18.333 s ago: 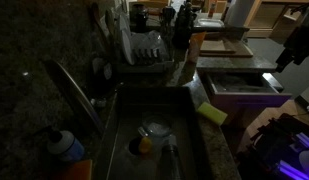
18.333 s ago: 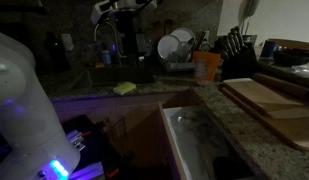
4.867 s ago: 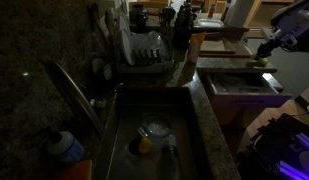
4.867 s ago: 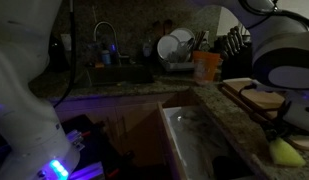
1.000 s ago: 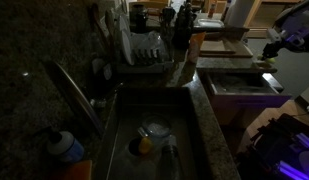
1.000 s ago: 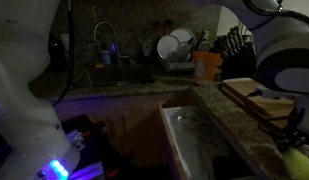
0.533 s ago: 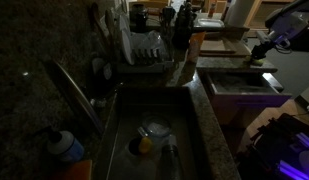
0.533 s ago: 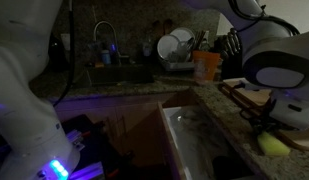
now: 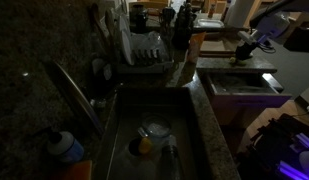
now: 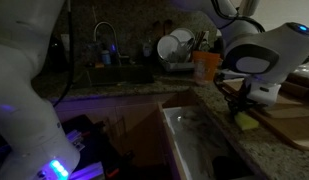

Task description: Pick the sponge and wipe the counter on the right

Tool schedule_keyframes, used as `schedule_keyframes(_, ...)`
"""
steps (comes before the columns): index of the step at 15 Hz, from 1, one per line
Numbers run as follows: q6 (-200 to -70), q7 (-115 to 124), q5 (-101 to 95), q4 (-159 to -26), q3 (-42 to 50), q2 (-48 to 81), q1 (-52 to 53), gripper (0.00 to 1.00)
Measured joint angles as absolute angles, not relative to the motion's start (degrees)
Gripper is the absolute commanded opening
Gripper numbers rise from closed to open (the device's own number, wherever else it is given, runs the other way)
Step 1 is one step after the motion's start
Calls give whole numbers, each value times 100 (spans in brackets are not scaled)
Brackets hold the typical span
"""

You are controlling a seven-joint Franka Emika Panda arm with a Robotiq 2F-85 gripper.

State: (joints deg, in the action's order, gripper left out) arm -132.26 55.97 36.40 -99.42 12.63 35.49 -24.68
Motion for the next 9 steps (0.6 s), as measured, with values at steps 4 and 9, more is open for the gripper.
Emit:
schedule_keyframes(4, -13235, 5446, 3091, -9946, 1255, 3509, -1952, 5)
schedule_keyframes(9, -13238, 5353, 2501, -9943, 1241, 3482, -1572, 5)
